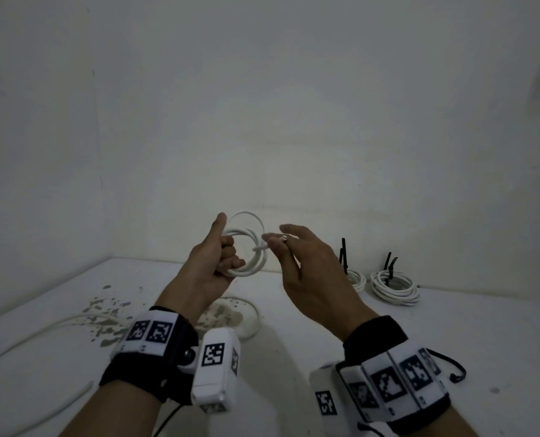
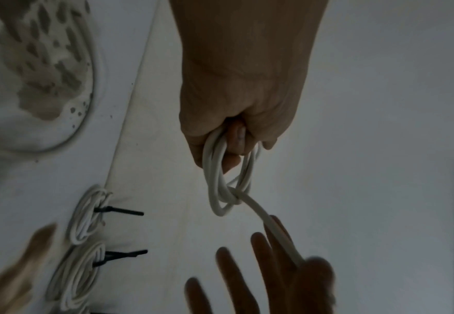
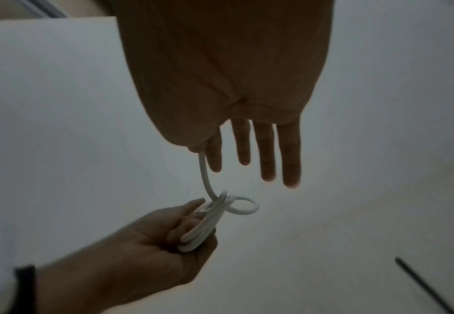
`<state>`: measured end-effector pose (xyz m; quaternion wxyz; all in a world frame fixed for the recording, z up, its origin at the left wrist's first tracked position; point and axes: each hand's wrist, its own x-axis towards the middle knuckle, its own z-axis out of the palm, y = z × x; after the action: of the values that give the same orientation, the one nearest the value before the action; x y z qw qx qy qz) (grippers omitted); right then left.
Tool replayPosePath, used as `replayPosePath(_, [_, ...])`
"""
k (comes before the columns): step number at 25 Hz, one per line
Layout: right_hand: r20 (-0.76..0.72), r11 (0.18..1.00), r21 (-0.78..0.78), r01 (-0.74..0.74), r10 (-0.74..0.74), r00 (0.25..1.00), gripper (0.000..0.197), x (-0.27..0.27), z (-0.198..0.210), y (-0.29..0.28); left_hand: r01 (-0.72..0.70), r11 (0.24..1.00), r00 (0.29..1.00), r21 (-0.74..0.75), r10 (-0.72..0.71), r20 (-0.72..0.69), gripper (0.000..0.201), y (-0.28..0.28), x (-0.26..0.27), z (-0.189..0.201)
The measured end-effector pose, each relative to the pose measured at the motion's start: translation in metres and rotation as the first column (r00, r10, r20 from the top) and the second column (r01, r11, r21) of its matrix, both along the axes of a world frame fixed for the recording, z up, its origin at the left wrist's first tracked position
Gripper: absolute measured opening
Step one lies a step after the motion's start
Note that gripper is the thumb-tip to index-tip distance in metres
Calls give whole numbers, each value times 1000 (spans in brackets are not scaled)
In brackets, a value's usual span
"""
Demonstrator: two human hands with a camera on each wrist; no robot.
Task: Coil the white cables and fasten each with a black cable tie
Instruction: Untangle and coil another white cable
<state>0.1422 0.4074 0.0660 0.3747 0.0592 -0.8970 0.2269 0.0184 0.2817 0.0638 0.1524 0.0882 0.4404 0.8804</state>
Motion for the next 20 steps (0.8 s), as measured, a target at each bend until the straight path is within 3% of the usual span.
replayPosePath(3, [-36,907,-231,-352,353,935,38,8,8,-8,-45,987,992,156,26,121,45,-18,-22,-4])
replayPosePath(6, [59,811,-282,-513,548,834,41,21,16,-17,-17,969,977,245,-37,212,46,-32,-43,-14])
replayPosePath(9, [98,859,-142,-491,506,857,43,22,14,-35,30,985,964,172,-74,254,38,-26,-56,-24])
replayPosePath(13, [53,932,-12,-363,363,930,41,16,6,-46,76,996,982,56,-85,169,42,-15,-31,-12])
replayPosePath(17, [-100,932,-304,-196,173,980,37,8,2,-48,140,990,990,-35,-141,-24,40,-6,10,8])
replayPosePath(18, [-91,884,-431,-181,157,983,38,8,4,-47,123,985,988,-121,-133,-84,40,-2,15,10])
replayPosePath(20, [-67,653,-728,-208,235,970,38,9,9,-42,110,932,955,-344,-195,-222,42,6,27,14])
